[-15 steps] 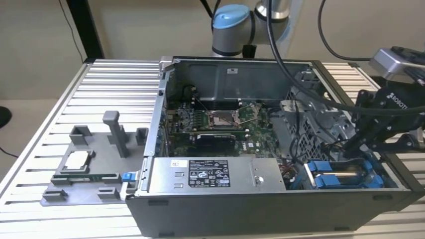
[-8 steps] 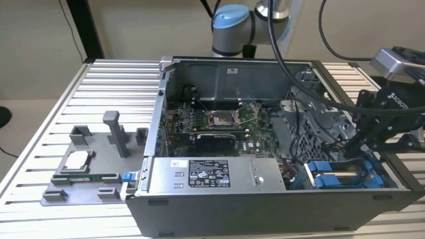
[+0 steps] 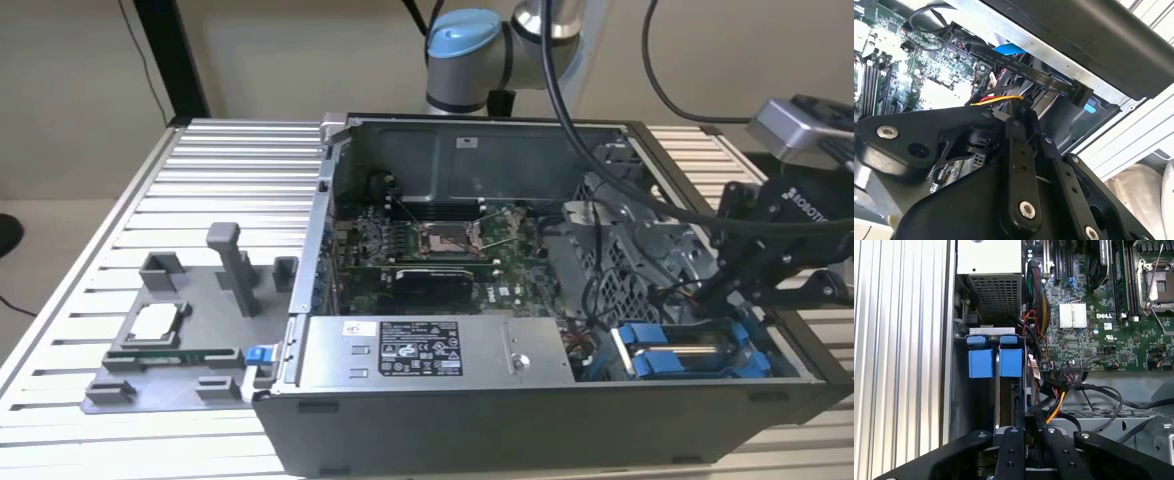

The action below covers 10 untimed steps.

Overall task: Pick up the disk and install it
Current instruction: 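Insert the first disk wire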

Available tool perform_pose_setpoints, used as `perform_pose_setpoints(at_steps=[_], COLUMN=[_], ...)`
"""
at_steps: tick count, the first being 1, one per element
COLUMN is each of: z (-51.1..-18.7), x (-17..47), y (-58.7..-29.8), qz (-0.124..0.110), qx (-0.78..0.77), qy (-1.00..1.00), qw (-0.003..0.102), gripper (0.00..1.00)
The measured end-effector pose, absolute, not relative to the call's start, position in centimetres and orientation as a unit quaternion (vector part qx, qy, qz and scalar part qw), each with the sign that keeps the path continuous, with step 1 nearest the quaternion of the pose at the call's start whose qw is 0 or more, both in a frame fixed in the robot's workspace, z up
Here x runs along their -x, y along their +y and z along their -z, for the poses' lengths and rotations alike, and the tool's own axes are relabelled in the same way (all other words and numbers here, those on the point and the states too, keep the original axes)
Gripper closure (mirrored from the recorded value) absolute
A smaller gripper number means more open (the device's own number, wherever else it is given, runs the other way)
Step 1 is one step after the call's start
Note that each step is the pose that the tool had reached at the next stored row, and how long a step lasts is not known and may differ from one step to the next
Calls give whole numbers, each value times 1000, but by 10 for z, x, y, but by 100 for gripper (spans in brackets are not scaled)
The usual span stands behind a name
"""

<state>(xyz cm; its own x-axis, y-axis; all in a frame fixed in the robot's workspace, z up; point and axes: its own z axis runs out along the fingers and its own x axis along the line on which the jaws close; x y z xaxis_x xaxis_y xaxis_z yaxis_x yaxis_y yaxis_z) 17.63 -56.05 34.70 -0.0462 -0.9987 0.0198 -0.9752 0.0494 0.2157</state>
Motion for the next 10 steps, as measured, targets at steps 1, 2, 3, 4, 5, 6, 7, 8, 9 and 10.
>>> perform_pose_setpoints(at_steps=[1, 2, 3, 4, 5, 6, 7, 8, 9, 10], z=[-347, -347, -347, -346, -346, -346, -346, -345, -345, -345], x=[-176, -176, -176, -176, -176, -176, -176, -176, -176, -176], y=[-561, -562, -563, -564, -565, -566, -567, -567, -568, -568], qz=[72, 72, 72, 73, 73, 73, 73, 73, 73, 73], qx=[-686, -686, -686, -686, -686, -686, -686, -686, -686, -686], qy=[-720, -720, -720, -720, -720, -720, -720, -719, -720, -720], qw=[82, 82, 82, 81, 81, 81, 81, 81, 81, 81], gripper=[100, 100, 100, 100, 100, 100, 100, 100, 100, 100])
